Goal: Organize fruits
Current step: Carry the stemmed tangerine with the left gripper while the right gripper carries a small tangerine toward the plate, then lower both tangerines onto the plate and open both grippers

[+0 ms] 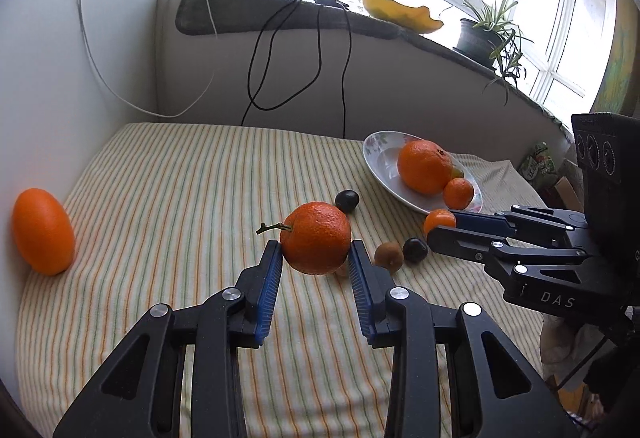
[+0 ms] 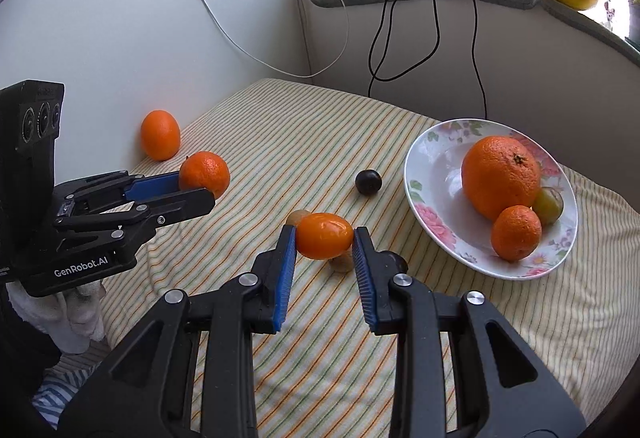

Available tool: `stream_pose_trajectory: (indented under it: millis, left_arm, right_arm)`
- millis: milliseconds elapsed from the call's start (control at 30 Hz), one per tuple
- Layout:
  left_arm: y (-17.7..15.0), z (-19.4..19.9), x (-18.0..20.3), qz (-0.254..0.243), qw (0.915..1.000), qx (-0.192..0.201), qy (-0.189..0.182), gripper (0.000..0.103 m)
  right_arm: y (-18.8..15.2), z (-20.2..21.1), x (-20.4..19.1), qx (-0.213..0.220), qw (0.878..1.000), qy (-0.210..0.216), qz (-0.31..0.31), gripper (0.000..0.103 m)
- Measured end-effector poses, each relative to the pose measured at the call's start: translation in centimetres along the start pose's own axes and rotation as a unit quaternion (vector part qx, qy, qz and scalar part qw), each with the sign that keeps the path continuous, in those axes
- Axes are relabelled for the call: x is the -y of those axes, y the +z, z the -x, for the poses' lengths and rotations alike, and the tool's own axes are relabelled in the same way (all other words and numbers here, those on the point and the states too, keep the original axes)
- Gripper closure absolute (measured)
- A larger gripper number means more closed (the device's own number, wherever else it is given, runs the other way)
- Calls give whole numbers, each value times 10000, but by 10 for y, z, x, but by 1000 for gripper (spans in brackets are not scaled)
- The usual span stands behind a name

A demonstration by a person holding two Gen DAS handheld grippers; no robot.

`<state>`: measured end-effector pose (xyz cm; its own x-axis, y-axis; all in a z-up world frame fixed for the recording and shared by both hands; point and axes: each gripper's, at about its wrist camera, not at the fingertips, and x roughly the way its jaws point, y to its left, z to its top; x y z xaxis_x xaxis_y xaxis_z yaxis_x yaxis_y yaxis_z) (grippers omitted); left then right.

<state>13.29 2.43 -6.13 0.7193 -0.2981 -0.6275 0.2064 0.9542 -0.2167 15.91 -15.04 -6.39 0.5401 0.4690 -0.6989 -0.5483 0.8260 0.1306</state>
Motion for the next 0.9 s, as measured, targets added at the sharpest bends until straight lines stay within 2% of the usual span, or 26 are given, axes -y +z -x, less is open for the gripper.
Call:
stream_pose_trajectory:
  millis: [233, 500, 900]
  left_arm:
    - [22, -24, 17, -15, 9995, -9, -301, 71]
    - [40, -53, 34, -95, 9984, -84, -543, 71]
    - [54, -97, 52, -226, 9971, -294, -666, 71]
  right_arm:
    - [5, 7, 28, 153, 9994, -199, -232, 73]
    - [9, 6, 42, 198, 9987, -366, -282, 73]
    - [11, -12, 57, 120, 9982, -539, -252, 73]
